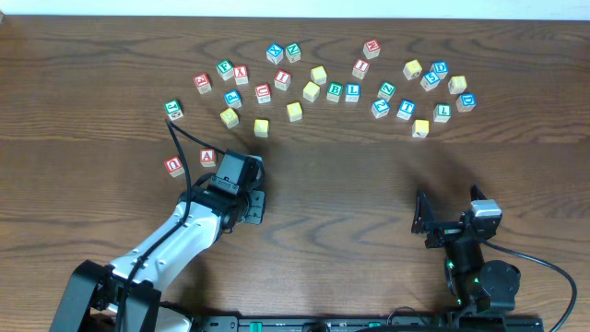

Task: Spell out ROBOT
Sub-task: 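Lower the R block onto the table and open the left gripper, then raise the left gripper and move it over the yellow O block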

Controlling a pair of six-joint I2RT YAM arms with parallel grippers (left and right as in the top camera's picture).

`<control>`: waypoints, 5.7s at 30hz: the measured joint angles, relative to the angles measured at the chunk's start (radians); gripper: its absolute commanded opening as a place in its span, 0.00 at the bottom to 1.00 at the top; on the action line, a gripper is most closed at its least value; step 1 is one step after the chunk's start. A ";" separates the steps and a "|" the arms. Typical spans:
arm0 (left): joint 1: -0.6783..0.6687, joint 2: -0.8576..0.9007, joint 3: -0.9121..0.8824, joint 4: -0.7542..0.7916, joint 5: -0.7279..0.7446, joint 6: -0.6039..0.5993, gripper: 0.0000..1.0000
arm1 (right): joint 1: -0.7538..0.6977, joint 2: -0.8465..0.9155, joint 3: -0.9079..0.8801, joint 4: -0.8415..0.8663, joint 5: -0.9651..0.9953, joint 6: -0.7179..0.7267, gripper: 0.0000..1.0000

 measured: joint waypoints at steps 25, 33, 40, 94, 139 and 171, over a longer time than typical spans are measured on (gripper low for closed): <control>0.100 0.089 0.035 0.060 0.038 0.085 0.08 | 0.000 0.000 0.000 0.000 0.000 0.000 0.99; 0.100 0.094 0.041 0.057 0.040 0.100 0.08 | 0.000 0.000 0.000 0.000 0.000 0.000 0.99; 0.100 0.095 0.041 0.056 0.043 0.109 0.17 | 0.000 0.000 0.000 0.000 0.000 0.000 0.99; 0.100 0.106 0.148 0.048 0.050 0.138 0.74 | 0.000 0.000 0.000 0.000 0.000 0.000 0.99; 0.126 0.154 0.532 -0.111 -0.008 0.247 0.71 | 0.000 0.000 0.000 0.000 0.000 0.000 0.99; 0.126 0.299 0.584 -0.090 0.002 0.245 0.69 | 0.000 0.000 0.000 0.000 0.000 0.000 0.99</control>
